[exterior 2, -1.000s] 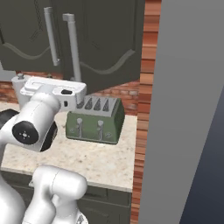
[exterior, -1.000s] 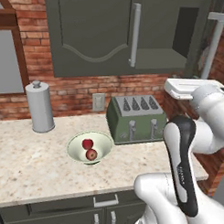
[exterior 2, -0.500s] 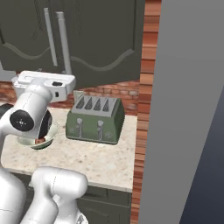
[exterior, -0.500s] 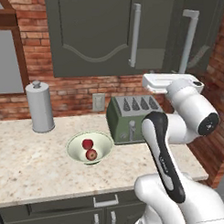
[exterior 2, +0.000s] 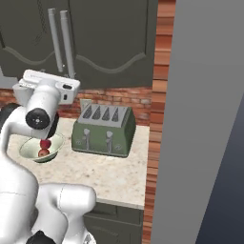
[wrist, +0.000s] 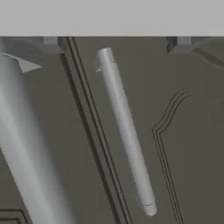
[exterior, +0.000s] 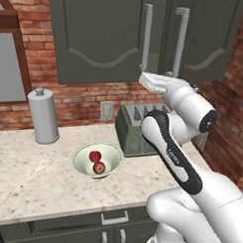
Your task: Open the cabinet. Pick the apple and apple from the cabinet and place them into the bowl. Then close the cabinet.
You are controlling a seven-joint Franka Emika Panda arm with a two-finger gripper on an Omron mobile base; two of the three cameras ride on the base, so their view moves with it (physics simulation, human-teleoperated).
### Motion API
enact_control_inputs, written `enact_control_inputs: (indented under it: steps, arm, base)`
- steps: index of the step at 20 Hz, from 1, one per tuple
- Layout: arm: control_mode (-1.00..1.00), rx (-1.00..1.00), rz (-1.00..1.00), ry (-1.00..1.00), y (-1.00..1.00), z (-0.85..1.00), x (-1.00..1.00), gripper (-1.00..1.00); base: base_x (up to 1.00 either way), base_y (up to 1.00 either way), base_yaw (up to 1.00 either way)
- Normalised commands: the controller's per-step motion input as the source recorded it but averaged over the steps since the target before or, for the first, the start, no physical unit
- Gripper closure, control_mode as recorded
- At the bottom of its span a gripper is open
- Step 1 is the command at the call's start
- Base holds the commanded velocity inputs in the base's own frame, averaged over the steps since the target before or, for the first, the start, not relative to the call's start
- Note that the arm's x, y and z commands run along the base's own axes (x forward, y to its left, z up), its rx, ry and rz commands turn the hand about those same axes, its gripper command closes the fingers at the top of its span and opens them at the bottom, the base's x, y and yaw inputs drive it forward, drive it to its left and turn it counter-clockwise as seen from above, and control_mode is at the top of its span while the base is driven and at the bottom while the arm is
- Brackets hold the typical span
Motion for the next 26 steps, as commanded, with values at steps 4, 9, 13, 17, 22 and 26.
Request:
enact_control_inputs:
  steps: [4, 9, 13, 17, 22, 26]
  arm:
    - [-1.0, 0.17, 0.12, 0.01, 0.11, -0.73, 1.0, -1.0]
    - [-1.0, 0.07, 0.04, 0.06, -0.03, -0.73, 1.0, -1.0]
    - [-1.0, 0.0, -0.22, 0.03, -0.15, 0.06, 0.98, -1.0]
    - [-1.0, 0.0, -0.57, -0.32, -0.16, 0.74, 0.17, -1.0]
    - [-1.0, 0.0, -0.55, -0.29, -0.06, 1.0, 0.1, -1.0]
    - [-1.0, 0.0, -0.33, -0.15, -0.01, 1.0, -0.16, -1.0]
  base:
    - [0.0, 0.0, 0.0]
    - [0.0, 0.0, 0.0]
    - [0.0, 0.0, 0.0]
    - [0.0, 0.0, 0.0]
    - [0.0, 0.0, 0.0]
    - [0.0, 0.0, 0.0]
